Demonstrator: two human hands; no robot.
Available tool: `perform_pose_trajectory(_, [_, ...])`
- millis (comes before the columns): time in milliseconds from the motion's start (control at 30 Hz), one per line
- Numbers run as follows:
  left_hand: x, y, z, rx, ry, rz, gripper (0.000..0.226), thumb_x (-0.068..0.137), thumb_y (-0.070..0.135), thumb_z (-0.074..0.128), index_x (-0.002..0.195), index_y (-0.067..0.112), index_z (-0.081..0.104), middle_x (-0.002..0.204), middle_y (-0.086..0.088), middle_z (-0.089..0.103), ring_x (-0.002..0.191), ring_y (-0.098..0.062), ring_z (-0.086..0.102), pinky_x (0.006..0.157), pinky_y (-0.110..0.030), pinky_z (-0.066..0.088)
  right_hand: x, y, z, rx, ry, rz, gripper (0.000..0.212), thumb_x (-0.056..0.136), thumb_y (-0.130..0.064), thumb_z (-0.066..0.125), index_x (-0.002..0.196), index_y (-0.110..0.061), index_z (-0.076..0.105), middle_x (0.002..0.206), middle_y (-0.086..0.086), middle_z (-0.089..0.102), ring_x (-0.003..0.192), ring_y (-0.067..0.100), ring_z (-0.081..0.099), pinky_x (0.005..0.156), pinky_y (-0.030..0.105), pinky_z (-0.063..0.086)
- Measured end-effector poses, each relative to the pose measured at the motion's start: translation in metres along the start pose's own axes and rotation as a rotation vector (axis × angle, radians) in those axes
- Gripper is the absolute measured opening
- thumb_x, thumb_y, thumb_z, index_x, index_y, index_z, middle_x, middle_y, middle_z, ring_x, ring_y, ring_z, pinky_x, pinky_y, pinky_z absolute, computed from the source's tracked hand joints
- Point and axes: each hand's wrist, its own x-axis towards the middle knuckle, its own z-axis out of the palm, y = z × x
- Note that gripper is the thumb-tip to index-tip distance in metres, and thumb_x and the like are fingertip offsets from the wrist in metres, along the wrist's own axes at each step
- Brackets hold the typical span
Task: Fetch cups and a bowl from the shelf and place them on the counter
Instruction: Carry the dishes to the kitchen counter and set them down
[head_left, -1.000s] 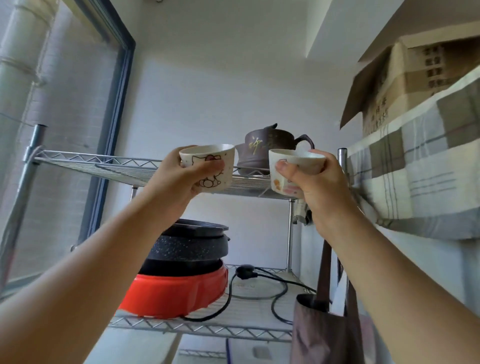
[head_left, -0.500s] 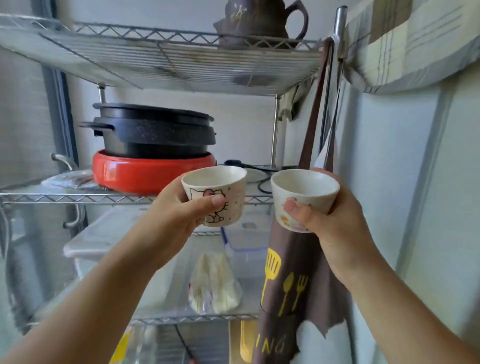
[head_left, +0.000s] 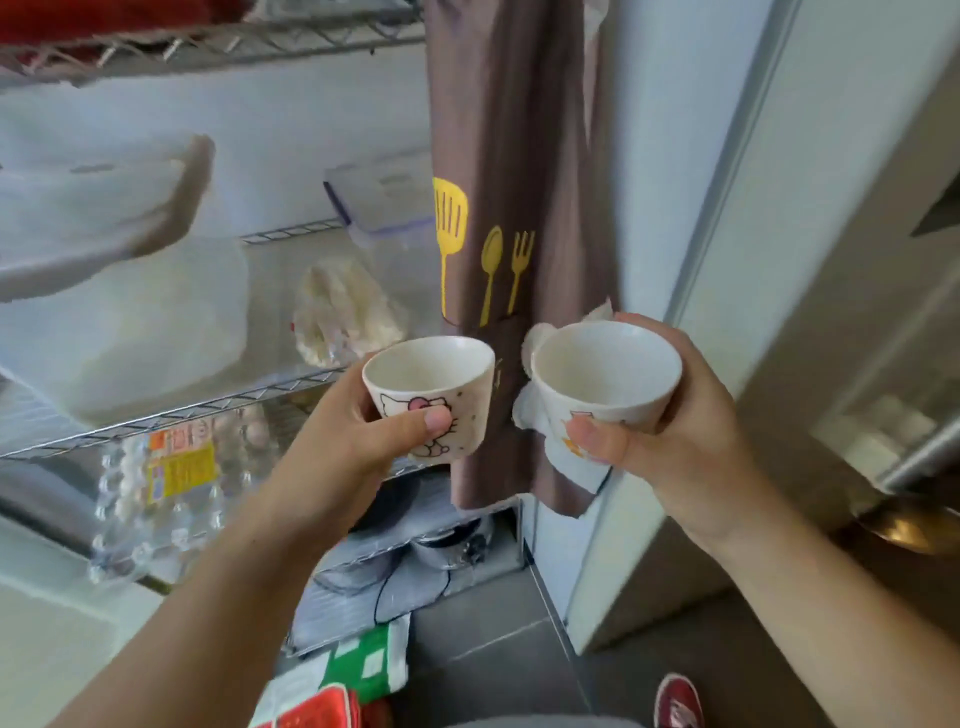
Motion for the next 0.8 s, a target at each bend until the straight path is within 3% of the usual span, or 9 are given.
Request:
perform_pose_trajectory(67, [-0.003,-0.02,0.018,-0.011,-0.048,-0.083,0.061,0.064,0.036,0.086,0.12,0.023,0.065,0.116,-0.006,0.072,0.109,-0.019,0.067,0.083,-0.028,0.055,-0.021,0.011,-0.015,0.0,0.033,0.059,0.076,0.047,-0.027,0.088,0.116,-0.038,0.057,0.109,-0.013,0.067,0.102,0.007,0.065,0.076,0.028,0.057])
perform_pose_trajectory(167, [-0.006,-0.045,0.047,0.014,-0.132,-0.168,0.065,0.064,0.04,0.086,0.123,0.024,0.062,0.118,-0.005,0.072,0.111,-0.019,0.067,0.084,-0.023,0.053,-0.054,0.024,-0.041,-0.005,0.123,0.148,0.081,0.047,-0.023,0.089,0.12,-0.034,0.054,0.113,-0.008,0.066,0.107,0.012,0.064,0.085,0.037,0.056])
perform_pose_trajectory(200, [-0.007,-0.052,0.058,0.013,-0.18,-0.188,0.065,0.066,0.039,0.085,0.124,0.023,0.061,0.119,-0.006,0.072,0.111,-0.021,0.066,0.085,-0.026,0.054,-0.065,0.026,-0.051,-0.006,0.16,0.172,0.083,0.048,-0.018,0.089,0.121,-0.032,0.054,0.113,-0.008,0.067,0.107,0.013,0.064,0.086,0.037,0.056])
perform_pose_trajectory(333, [-0.004,-0.07,0.111,-0.018,-0.338,-0.286,0.075,0.066,0.029,0.083,0.132,0.009,0.052,0.125,-0.02,0.065,0.119,-0.037,0.06,0.1,-0.054,0.047,-0.113,0.029,-0.097,-0.074,0.308,0.251,0.086,0.049,-0.007,0.089,0.124,-0.03,0.052,0.11,-0.014,0.069,0.102,0.005,0.066,0.081,0.017,0.054])
perform_pose_trajectory(400, [-0.001,-0.078,0.143,-0.005,-0.441,-0.317,0.066,0.067,0.025,0.078,0.128,0.012,0.056,0.121,-0.018,0.067,0.115,-0.034,0.062,0.096,-0.045,0.051,-0.139,0.027,-0.122,-0.097,0.376,0.305,0.09,0.045,-0.018,0.093,0.123,-0.035,0.052,0.107,-0.021,0.068,0.1,0.0,0.065,0.075,0.013,0.054])
perform_pose_trajectory(500, [0.004,-0.093,0.194,0.007,-0.567,-0.388,0.058,0.067,0.024,0.077,0.122,0.016,0.062,0.116,-0.014,0.07,0.109,-0.028,0.065,0.089,-0.033,0.054,-0.177,0.021,-0.16,-0.152,0.532,0.374,0.082,0.041,-0.035,0.083,0.117,-0.043,0.052,0.101,-0.033,0.064,0.098,-0.01,0.061,0.066,0.008,0.052])
perform_pose_trajectory(567, [0.007,-0.107,0.23,0.014,-0.644,-0.438,0.064,0.065,0.027,0.083,0.124,0.014,0.061,0.118,-0.015,0.07,0.111,-0.027,0.065,0.089,-0.033,0.053,-0.202,0.02,-0.186,-0.197,0.639,0.405,0.079,0.041,-0.041,0.082,0.113,-0.046,0.052,0.1,-0.036,0.061,0.098,-0.012,0.059,0.065,0.007,0.052])
perform_pose_trajectory(667, [0.011,-0.129,0.29,0.06,-0.721,-0.495,0.082,0.055,0.042,0.091,0.127,0.018,0.059,0.123,-0.012,0.068,0.117,-0.029,0.062,0.098,-0.045,0.048,-0.241,0.021,-0.226,-0.226,0.782,0.464,0.075,0.043,-0.049,0.079,0.112,-0.053,0.049,0.102,-0.039,0.058,0.099,-0.014,0.057,0.063,0.006,0.051])
perform_pose_trajectory(800, [0.015,-0.155,0.374,0.151,-0.79,-0.544,0.084,0.042,0.056,0.091,0.119,0.04,0.06,0.12,0.003,0.069,0.115,-0.021,0.063,0.089,-0.032,0.053,-0.285,0.02,-0.282,-0.269,0.928,0.526,0.073,0.046,-0.053,0.078,0.111,-0.059,0.045,0.102,-0.042,0.055,0.099,-0.017,0.054,0.061,0.002,0.049])
